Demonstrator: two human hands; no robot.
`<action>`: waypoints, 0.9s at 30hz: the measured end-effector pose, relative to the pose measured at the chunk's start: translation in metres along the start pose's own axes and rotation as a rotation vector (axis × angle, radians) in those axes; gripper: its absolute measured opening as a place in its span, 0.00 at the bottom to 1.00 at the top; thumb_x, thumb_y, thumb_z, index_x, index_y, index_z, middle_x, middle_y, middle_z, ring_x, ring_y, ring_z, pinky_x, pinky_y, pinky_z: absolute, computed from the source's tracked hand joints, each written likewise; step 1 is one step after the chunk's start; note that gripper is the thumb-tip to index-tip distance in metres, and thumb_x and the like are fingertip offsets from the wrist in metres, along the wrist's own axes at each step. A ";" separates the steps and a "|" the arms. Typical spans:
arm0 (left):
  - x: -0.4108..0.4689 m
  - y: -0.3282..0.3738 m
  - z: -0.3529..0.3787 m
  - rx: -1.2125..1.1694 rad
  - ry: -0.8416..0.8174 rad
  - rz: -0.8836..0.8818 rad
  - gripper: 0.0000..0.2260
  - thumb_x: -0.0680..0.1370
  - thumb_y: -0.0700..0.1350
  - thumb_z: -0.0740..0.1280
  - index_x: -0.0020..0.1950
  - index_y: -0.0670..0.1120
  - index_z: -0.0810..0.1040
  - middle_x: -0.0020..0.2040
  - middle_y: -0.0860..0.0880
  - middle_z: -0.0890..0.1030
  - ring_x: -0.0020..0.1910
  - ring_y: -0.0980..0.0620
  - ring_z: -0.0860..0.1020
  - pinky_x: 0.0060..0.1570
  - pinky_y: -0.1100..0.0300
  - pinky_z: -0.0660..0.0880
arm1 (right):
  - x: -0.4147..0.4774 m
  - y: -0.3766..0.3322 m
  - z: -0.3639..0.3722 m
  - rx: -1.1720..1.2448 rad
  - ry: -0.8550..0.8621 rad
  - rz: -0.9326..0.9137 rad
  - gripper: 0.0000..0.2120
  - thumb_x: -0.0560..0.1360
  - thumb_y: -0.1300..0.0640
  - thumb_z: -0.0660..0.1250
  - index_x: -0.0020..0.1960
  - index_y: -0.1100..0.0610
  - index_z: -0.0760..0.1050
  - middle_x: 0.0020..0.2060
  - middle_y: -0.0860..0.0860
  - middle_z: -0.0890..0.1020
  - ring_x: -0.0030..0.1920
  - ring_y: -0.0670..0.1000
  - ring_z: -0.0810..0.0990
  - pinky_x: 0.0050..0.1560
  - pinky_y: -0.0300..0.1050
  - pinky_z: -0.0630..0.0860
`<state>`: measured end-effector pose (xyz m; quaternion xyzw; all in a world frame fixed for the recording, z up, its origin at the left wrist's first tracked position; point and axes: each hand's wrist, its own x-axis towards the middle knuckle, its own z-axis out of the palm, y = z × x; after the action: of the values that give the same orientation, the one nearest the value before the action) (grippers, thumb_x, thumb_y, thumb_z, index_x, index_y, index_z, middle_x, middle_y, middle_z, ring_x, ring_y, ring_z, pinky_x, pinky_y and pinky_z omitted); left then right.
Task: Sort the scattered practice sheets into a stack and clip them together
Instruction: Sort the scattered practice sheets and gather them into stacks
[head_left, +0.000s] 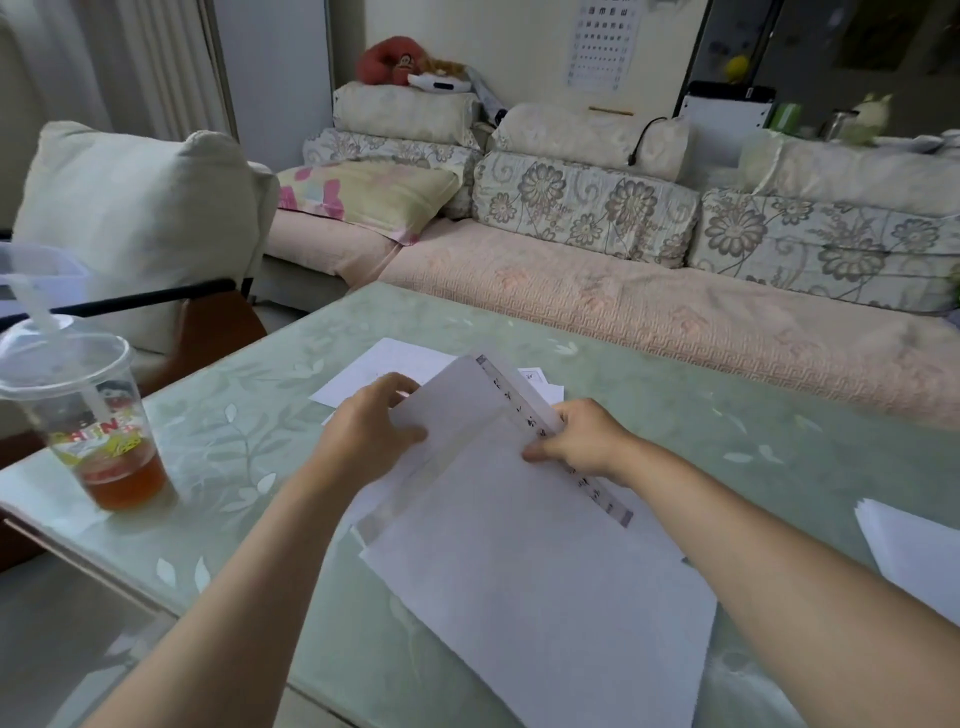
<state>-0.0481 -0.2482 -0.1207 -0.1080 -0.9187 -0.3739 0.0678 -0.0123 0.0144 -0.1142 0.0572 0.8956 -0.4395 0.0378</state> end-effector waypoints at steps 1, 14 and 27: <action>-0.001 0.004 0.002 0.026 0.089 0.002 0.24 0.70 0.48 0.76 0.63 0.55 0.72 0.62 0.51 0.76 0.61 0.47 0.72 0.60 0.52 0.71 | -0.005 0.003 -0.004 0.064 0.019 0.021 0.06 0.69 0.61 0.79 0.42 0.54 0.82 0.37 0.50 0.86 0.34 0.47 0.84 0.31 0.37 0.76; -0.031 0.084 0.024 -0.795 -0.125 -0.152 0.08 0.75 0.41 0.72 0.54 0.45 0.82 0.49 0.45 0.85 0.47 0.47 0.84 0.45 0.55 0.81 | -0.081 0.030 -0.059 0.576 0.404 -0.082 0.06 0.77 0.61 0.71 0.54 0.58 0.82 0.46 0.50 0.87 0.46 0.49 0.86 0.43 0.36 0.80; -0.081 0.218 0.047 -0.890 0.161 0.225 0.05 0.76 0.45 0.70 0.49 0.54 0.76 0.43 0.55 0.83 0.39 0.63 0.81 0.36 0.67 0.76 | -0.172 0.029 -0.133 0.414 0.664 -0.272 0.13 0.78 0.62 0.68 0.59 0.49 0.77 0.53 0.45 0.84 0.54 0.44 0.83 0.57 0.41 0.77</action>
<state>0.0828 -0.0752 -0.0240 -0.1961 -0.6433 -0.7292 0.1262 0.1594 0.1250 -0.0356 0.0834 0.7514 -0.5688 -0.3238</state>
